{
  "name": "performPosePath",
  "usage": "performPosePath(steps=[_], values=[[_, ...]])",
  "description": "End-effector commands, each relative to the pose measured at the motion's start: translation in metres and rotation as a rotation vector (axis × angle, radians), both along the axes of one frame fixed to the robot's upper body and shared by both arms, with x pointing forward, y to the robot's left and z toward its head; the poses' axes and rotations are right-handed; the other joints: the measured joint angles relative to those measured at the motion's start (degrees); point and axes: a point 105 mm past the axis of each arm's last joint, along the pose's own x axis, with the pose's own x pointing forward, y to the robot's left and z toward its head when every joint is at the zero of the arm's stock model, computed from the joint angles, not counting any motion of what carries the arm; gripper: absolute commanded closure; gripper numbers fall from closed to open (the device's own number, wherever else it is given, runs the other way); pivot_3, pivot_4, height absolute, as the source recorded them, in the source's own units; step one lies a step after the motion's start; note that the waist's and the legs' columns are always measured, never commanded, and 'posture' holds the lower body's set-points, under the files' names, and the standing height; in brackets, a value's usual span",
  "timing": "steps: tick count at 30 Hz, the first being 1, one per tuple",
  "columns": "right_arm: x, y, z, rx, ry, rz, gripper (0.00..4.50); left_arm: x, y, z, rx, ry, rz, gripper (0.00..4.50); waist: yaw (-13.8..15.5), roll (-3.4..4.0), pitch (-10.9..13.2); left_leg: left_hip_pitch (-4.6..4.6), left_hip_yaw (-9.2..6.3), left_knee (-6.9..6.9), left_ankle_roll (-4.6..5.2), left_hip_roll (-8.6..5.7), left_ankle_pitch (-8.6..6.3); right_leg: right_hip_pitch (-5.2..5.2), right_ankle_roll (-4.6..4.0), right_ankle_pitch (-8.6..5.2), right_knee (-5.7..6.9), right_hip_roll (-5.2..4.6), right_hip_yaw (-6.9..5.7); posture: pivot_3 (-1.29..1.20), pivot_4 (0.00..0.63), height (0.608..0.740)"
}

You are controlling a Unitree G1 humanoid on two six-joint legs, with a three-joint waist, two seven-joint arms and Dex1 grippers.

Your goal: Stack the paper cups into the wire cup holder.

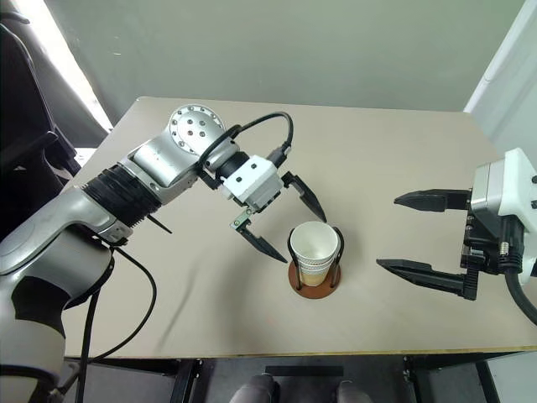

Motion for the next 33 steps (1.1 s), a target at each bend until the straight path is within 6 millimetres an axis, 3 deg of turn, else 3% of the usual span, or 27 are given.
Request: performPosePath(steps=[1, 4, 8, 11, 13, 16, 20, 33], values=[[0.006, -0.001, 0.005, 0.002, -0.032, 0.023, 0.00, 0.006, 0.006, 0.021, -0.073, -0.023, 0.046, 0.02, 0.0, 0.00, 0.0, 0.00, -0.01, 0.00, 0.00, 0.00, 0.00, 0.00, 0.01, 0.00, 0.01, 0.00, 0.00, 0.00, 0.150, 0.740], [0.019, -0.008, -0.003, 0.018, 0.000, 0.023, 0.00, 0.020, 0.033, 0.033, -0.159, 0.005, 0.213, 0.02, 0.0, 0.02, 0.0, -0.01, 0.00, 0.00, 0.02, -0.01, 0.02, -0.01, 0.04, 0.00, 0.01, 0.00, 0.00, 0.00, 0.150, 0.740], [0.039, -0.028, -0.014, 0.041, 0.057, -0.013, 0.00, 0.027, 0.099, 0.021, -0.209, 0.100, 0.501, 0.02, -1.5, 0.17, -0.1, 0.08, 0.02, -0.07, 0.01, -0.01, 0.03, -0.05, 0.05, 0.00, 0.03, 0.04, 0.07, 0.00, 0.150, 0.740], [0.049, -0.045, -0.018, 0.045, 0.079, -0.040, 0.00, 0.018, 0.147, 0.009, -0.245, 0.187, 0.685, 0.02, -1.8, 0.20, -0.1, 0.10, -0.01, -0.21, -0.05, 0.00, 0.08, -0.16, 0.04, -0.01, 0.03, 0.06, 0.11, 0.00, 0.150, 0.740], [0.054, -0.056, -0.023, 0.062, 0.104, -0.049, 0.00, 0.008, 0.192, -0.004, -0.280, 0.274, 0.860, 0.02, -1.8, 0.20, -0.1, 0.08, -0.04, -0.25, -0.07, 0.00, 0.09, -0.21, 0.04, -0.01, 0.02, 0.06, 0.09, 0.00, 0.150, 0.740], [0.057, -0.063, -0.040, 0.055, 0.177, -0.032, 0.00, -0.016, 0.228, -0.025, -0.326, 0.413, 0.990, 0.02, -2.0, 0.20, -0.1, 0.12, -0.04, -0.44, -0.10, 0.01, 0.11, -0.24, -0.02, -0.03, 0.00, 0.05, 0.11, 0.00, 0.150, 0.740], [0.069, -0.072, -0.055, 0.033, 0.232, -0.039, 0.00, -0.043, 0.243, -0.049, -0.321, 0.502, 1.085, 0.02, -1.8, 0.16, -0.1, 0.28, -0.05, -0.53, -0.11, 0.00, 0.17, -0.11, -0.12, -0.07, 0.06, 0.01, 0.10, 0.00, 0.150, 0.740], [0.094, -0.066, -0.056, 0.071, 0.235, -0.004, 0.00, -0.060, 0.244, -0.050, -0.399, 0.476, 1.196, 0.02, -2.1, 0.11, -0.1, 0.87, -0.07, -0.72, -0.04, 0.01, 0.21, -0.03, -1.03, -0.21, 0.89, 0.02, -0.05, 0.00, 0.150, 0.740]])
